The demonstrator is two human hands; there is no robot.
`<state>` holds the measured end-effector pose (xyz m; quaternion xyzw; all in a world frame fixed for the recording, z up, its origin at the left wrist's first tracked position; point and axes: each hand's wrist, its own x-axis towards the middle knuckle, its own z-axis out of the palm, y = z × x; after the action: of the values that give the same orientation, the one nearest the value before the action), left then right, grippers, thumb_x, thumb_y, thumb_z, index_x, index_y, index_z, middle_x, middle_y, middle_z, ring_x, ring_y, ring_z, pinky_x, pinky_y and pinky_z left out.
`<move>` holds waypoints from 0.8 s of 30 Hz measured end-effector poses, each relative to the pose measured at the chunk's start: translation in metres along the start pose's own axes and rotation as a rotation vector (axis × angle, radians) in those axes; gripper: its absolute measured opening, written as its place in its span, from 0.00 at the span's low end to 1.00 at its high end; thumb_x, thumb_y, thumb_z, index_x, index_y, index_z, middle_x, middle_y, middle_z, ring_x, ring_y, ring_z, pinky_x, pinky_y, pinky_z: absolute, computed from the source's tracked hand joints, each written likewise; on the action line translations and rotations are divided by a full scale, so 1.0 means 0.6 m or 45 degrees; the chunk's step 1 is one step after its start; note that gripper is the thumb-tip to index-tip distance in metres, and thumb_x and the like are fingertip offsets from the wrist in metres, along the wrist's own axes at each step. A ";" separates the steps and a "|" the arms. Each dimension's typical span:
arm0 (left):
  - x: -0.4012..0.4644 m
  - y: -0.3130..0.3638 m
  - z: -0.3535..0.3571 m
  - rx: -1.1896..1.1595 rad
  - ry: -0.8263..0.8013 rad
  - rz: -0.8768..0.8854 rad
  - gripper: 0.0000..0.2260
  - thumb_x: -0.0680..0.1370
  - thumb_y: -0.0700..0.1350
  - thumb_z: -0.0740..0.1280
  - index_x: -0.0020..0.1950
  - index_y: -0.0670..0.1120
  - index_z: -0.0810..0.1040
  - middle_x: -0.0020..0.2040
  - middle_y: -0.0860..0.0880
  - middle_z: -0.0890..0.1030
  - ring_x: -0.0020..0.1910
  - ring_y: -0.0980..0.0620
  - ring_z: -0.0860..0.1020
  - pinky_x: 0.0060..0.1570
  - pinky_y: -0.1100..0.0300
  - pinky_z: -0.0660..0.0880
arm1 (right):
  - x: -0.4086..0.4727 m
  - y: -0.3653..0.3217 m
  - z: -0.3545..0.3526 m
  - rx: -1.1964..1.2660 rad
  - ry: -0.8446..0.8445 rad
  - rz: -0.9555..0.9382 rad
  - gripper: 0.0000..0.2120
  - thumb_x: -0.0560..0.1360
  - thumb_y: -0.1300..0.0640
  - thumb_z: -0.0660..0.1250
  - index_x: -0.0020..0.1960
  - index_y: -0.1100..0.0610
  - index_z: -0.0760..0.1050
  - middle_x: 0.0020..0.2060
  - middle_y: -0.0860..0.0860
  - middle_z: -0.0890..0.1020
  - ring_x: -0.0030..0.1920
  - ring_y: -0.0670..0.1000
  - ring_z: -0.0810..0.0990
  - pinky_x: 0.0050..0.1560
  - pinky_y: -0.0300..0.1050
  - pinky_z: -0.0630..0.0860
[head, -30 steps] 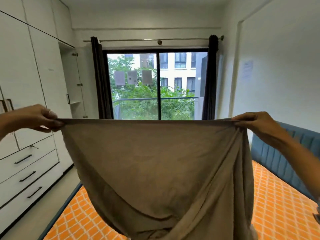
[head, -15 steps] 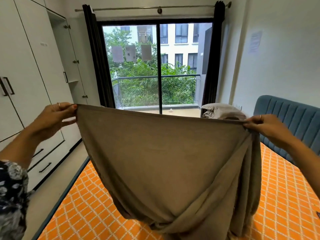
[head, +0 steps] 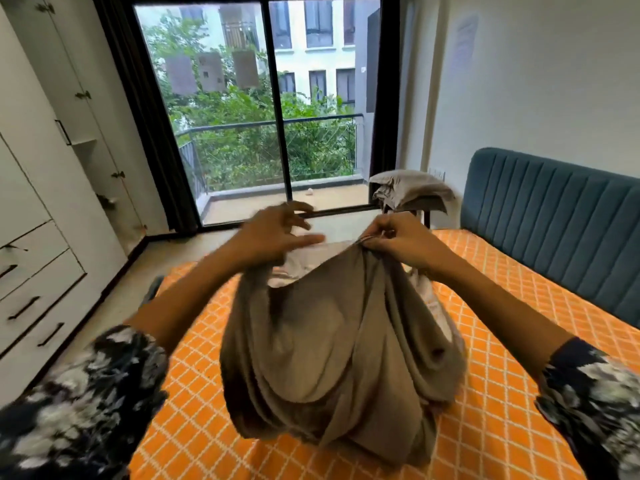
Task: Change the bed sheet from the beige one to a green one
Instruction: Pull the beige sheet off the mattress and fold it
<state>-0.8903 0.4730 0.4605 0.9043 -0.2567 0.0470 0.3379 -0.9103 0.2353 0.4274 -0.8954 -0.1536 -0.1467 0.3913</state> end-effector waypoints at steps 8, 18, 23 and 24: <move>0.037 0.038 0.108 0.331 -0.348 0.277 0.08 0.75 0.44 0.70 0.42 0.41 0.75 0.40 0.44 0.78 0.41 0.46 0.76 0.34 0.61 0.64 | -0.032 0.004 0.039 0.053 0.029 -0.019 0.06 0.69 0.59 0.71 0.41 0.49 0.78 0.37 0.46 0.82 0.41 0.43 0.80 0.46 0.37 0.74; 0.023 -0.018 0.102 0.476 -0.325 0.574 0.15 0.74 0.47 0.61 0.47 0.38 0.81 0.44 0.41 0.83 0.45 0.43 0.80 0.43 0.57 0.69 | -0.270 0.026 0.246 0.371 0.832 0.465 0.06 0.76 0.61 0.67 0.48 0.52 0.72 0.42 0.49 0.78 0.44 0.42 0.78 0.45 0.33 0.73; 0.004 -0.026 0.081 0.400 -0.348 0.600 0.15 0.75 0.47 0.63 0.54 0.41 0.83 0.50 0.43 0.84 0.49 0.50 0.79 0.47 0.65 0.70 | -0.338 0.050 0.389 0.670 0.514 1.042 0.05 0.77 0.63 0.64 0.45 0.55 0.75 0.37 0.44 0.78 0.38 0.42 0.77 0.36 0.31 0.71; 0.001 -0.027 0.076 0.402 -0.363 0.618 0.14 0.75 0.46 0.63 0.55 0.42 0.82 0.51 0.44 0.84 0.49 0.51 0.79 0.47 0.66 0.70 | -0.336 0.057 0.406 0.736 0.472 1.133 0.05 0.78 0.62 0.63 0.46 0.54 0.75 0.39 0.46 0.79 0.40 0.47 0.78 0.37 0.32 0.72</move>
<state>-0.8858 0.4543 0.4158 0.8554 -0.4992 0.0385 0.1330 -1.0457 0.3626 0.1694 -0.6895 0.2763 -0.0743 0.6654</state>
